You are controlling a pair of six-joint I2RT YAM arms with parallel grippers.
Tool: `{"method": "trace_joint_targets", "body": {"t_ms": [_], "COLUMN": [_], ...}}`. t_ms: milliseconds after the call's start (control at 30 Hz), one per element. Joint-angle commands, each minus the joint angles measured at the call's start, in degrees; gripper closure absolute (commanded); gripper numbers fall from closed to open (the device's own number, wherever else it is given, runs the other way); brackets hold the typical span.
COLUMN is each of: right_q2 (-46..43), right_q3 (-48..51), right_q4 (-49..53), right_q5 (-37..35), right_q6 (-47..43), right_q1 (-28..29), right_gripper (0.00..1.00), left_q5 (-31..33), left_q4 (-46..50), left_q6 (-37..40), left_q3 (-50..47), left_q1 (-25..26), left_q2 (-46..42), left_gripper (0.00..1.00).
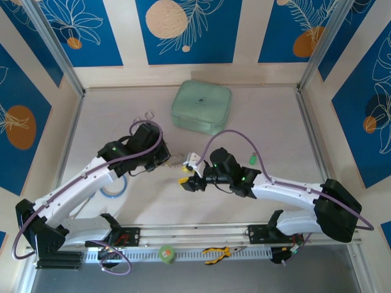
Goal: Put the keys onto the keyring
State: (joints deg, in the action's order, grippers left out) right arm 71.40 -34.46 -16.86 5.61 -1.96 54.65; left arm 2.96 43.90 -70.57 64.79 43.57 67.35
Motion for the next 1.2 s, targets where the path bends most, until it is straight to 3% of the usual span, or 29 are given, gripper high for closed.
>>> {"method": "trace_joint_targets", "body": {"t_ms": [0,200,700,967,1167], "right_q2": [1.7,4.1,10.2,10.9,10.9], "right_q3": [4.2,6.0,1.0,0.2,-0.2], "right_q4": [-12.3,-18.4,-23.5,-24.0,-23.1], "right_q5": [-2.0,-6.9,-9.9,-9.5,-9.9], "right_q6": [1.1,1.4,1.1,2.4,2.1], "right_q1": [1.2,1.9,3.5,3.9,3.9], "right_gripper": [0.48,0.46,0.45,0.53,0.68], "left_q5": [-5.3,-6.4,-8.3,-9.3,-8.7], "left_q4": [-1.7,-1.9,-2.7,-4.3,-3.8], "left_q6": [-8.0,-9.8,-11.2,-12.4,-12.6], "left_q3": [-2.1,-3.6,-5.6,-7.2,-7.4], "left_q1": [0.2,0.2,0.3,0.2,0.3], "left_q2": [-0.7,-1.6,-2.4,-2.4,-3.0], "left_gripper": [1.00,1.00,1.00,1.00,1.00]}}
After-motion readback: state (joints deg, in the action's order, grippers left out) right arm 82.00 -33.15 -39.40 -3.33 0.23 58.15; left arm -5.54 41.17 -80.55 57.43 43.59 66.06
